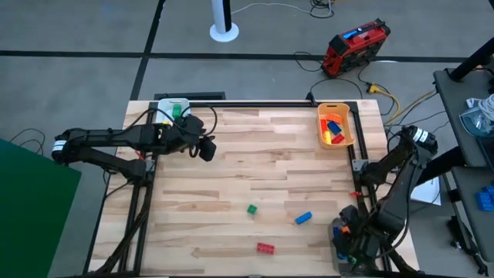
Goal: Sort blocks by size
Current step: Put the small blue game piece into the black bin, then put the small green game piece into the black bin
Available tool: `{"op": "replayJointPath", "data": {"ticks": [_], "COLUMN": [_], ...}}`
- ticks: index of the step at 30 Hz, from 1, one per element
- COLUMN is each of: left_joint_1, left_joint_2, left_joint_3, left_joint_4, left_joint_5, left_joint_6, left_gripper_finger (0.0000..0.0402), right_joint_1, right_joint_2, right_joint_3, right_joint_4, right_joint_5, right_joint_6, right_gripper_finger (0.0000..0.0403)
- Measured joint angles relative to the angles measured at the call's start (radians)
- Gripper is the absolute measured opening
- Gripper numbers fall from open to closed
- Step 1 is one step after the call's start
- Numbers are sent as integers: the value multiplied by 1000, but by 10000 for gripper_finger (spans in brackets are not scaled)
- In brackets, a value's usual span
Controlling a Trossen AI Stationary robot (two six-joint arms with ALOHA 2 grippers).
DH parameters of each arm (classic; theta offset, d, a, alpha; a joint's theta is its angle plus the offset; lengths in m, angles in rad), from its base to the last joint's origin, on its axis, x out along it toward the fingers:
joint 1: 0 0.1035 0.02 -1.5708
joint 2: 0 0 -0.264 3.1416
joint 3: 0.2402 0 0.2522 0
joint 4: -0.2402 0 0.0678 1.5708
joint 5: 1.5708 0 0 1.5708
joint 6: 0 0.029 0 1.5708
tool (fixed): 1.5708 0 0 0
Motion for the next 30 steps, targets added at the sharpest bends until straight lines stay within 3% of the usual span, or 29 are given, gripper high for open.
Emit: {"op": "replayJointPath", "data": {"ticks": [3, 6, 16, 22, 30], "left_joint_1": [0, 0, -1, -1, -1], "left_joint_2": [0, 0, 0, 0, 0], "left_joint_3": [0, 0, 1, 2, 2], "left_joint_4": [0, 0, 0, 0, 0], "left_joint_5": [19, 31, 32, 32, 54], "left_joint_6": [0, 0, 4, 4, 5], "left_gripper_finger": [174, 174, 174, 174, 174], "right_joint_1": [-1, -1, -3, -7, -134], "right_joint_2": [-4, -6, -7, -7, -26], "right_joint_3": [0, 1, 7, 7, 29], "right_joint_4": [0, -2, 7, 6, -3], "right_joint_5": [0, 0, -22, -24, 135], "right_joint_6": [0, 1, 40, 53, -82], "right_gripper_finger": [252, 283, 277, 306, 342]}}
